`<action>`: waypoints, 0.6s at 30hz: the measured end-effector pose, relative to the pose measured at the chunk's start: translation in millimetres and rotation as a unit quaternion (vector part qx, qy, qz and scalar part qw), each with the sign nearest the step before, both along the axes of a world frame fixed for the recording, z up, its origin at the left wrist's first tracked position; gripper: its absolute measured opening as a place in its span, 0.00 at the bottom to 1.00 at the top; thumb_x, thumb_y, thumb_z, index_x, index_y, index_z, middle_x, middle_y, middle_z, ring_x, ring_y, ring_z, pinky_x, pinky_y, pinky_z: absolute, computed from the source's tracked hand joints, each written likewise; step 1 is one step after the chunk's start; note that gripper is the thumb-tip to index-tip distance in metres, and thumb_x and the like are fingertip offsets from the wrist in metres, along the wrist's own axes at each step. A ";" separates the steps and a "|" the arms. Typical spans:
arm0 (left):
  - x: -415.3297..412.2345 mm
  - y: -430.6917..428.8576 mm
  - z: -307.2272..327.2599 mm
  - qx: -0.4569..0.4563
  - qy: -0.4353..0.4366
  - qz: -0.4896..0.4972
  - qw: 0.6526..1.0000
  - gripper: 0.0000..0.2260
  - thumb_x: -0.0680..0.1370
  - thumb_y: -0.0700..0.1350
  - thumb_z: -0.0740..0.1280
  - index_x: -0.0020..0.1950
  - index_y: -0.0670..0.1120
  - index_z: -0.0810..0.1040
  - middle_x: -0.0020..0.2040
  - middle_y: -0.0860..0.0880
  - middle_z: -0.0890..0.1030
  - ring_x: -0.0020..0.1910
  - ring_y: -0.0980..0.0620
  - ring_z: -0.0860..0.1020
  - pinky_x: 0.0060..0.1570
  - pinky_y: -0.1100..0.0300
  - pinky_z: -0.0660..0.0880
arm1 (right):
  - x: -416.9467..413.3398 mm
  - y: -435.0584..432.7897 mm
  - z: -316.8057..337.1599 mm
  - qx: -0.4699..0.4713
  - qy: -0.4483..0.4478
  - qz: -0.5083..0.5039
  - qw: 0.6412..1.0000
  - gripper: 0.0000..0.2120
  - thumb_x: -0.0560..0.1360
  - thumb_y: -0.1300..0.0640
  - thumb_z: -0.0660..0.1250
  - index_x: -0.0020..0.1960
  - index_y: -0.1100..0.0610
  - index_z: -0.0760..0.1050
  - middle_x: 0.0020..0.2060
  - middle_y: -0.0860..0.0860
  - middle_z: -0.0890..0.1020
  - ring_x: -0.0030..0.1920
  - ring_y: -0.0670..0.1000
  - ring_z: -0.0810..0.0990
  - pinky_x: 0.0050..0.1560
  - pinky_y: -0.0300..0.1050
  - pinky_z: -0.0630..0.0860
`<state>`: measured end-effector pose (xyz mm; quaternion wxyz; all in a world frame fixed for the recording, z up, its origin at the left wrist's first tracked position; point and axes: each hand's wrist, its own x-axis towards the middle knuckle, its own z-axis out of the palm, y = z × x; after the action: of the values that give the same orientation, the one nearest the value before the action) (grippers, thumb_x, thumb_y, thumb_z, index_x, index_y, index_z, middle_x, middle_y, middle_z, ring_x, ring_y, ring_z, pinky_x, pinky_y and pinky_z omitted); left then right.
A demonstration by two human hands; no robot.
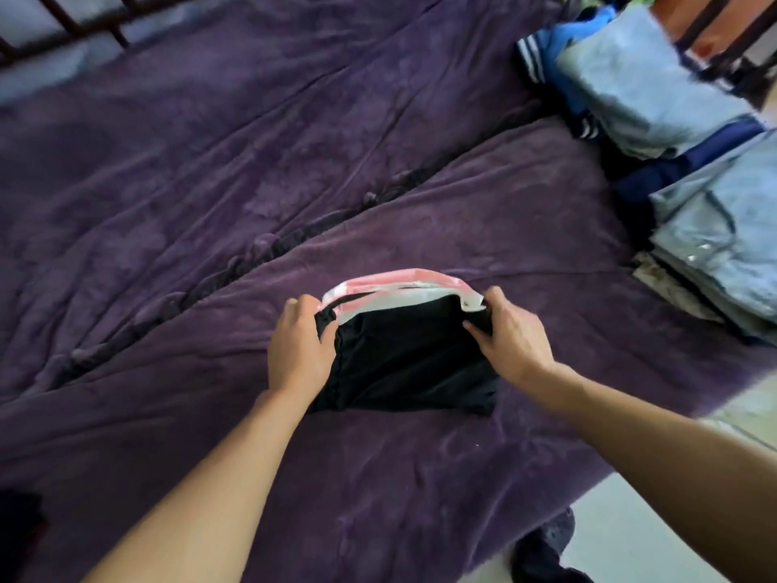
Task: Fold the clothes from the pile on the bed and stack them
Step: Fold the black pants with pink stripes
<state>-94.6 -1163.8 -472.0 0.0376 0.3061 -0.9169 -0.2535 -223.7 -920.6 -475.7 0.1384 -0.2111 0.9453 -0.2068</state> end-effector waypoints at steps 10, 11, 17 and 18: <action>-71.2 183.2 99.1 -0.046 0.013 -0.097 0.994 0.08 0.77 0.46 0.66 0.52 0.46 0.70 0.50 0.49 0.72 0.46 0.45 0.75 0.35 0.53 0.70 | -54.2 209.5 83.4 0.012 0.042 0.019 0.999 0.16 0.71 0.54 0.69 0.58 0.53 0.75 0.48 0.50 0.82 0.48 0.58 0.81 0.42 0.51 0.76; -83.2 202.2 108.8 -0.047 0.020 -0.097 0.994 0.08 0.77 0.46 0.67 0.52 0.46 0.71 0.50 0.49 0.72 0.45 0.45 0.75 0.34 0.53 0.70 | -62.5 229.6 94.3 0.009 0.051 0.011 0.999 0.15 0.70 0.54 0.69 0.57 0.53 0.75 0.47 0.50 0.82 0.48 0.59 0.81 0.42 0.52 0.76; -154.8 296.4 168.7 -0.058 0.069 -0.110 0.990 0.07 0.78 0.47 0.66 0.51 0.46 0.70 0.49 0.50 0.72 0.44 0.46 0.74 0.36 0.50 0.73 | -118.2 328.6 156.9 -0.003 0.100 -0.021 0.995 0.15 0.71 0.55 0.69 0.58 0.53 0.75 0.49 0.52 0.82 0.49 0.61 0.80 0.43 0.51 0.72; -166.7 306.7 177.6 -0.060 0.077 -0.116 0.988 0.07 0.78 0.47 0.66 0.51 0.46 0.70 0.49 0.50 0.72 0.44 0.46 0.74 0.36 0.49 0.73 | -126.8 340.0 165.1 -0.011 0.105 -0.029 0.994 0.15 0.71 0.55 0.69 0.57 0.53 0.75 0.48 0.52 0.82 0.48 0.61 0.80 0.42 0.52 0.72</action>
<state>-261.3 -857.1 -294.4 0.0968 0.1749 -0.9541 -0.2232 -350.5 -580.6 -310.6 0.0300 -0.2053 0.9581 -0.1974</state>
